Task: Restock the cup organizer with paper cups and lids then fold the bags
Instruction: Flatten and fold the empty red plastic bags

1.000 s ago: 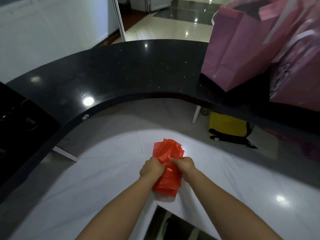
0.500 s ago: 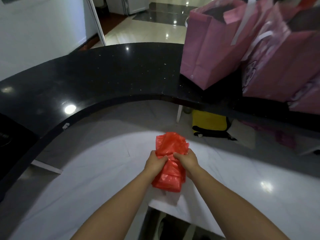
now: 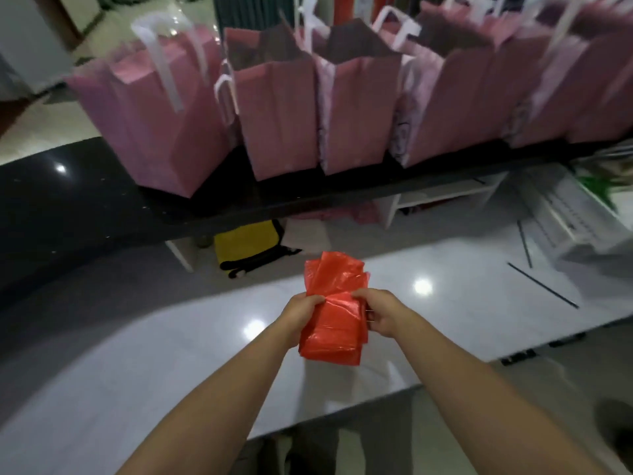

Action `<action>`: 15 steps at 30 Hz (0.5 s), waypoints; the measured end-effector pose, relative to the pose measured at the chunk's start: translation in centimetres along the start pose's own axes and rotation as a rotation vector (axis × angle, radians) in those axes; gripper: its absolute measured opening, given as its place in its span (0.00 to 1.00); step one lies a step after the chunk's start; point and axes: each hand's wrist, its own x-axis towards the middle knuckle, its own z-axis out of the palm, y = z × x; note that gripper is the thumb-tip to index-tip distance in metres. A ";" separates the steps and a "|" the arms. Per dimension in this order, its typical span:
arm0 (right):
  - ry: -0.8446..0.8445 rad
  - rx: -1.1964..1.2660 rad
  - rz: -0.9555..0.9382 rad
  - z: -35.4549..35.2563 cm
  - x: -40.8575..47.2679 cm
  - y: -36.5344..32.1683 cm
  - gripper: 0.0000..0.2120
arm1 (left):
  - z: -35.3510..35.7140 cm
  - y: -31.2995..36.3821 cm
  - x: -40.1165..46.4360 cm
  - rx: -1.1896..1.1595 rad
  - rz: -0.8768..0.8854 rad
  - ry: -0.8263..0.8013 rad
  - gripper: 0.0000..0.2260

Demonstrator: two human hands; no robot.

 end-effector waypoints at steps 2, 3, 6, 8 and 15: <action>0.041 0.060 -0.009 -5.3 -1.2 0.6 0.09 | 5.2 0.7 -0.2 0.069 -0.007 -0.031 0.11; 0.055 0.089 -0.012 -7.9 -1.9 1.0 0.10 | 7.8 0.9 -0.4 0.099 -0.010 -0.045 0.11; 0.090 0.155 -0.015 -16.2 -4.0 3.0 0.10 | 15.9 0.8 -1.9 0.175 -0.030 -0.129 0.10; 0.123 0.199 -0.017 -21.6 -5.4 4.6 0.10 | 21.1 0.4 -2.9 0.215 -0.044 -0.209 0.09; 0.234 0.332 -0.013 -38.5 -10.1 10.3 0.02 | 37.9 -2.5 -4.2 0.345 -0.035 -0.337 0.14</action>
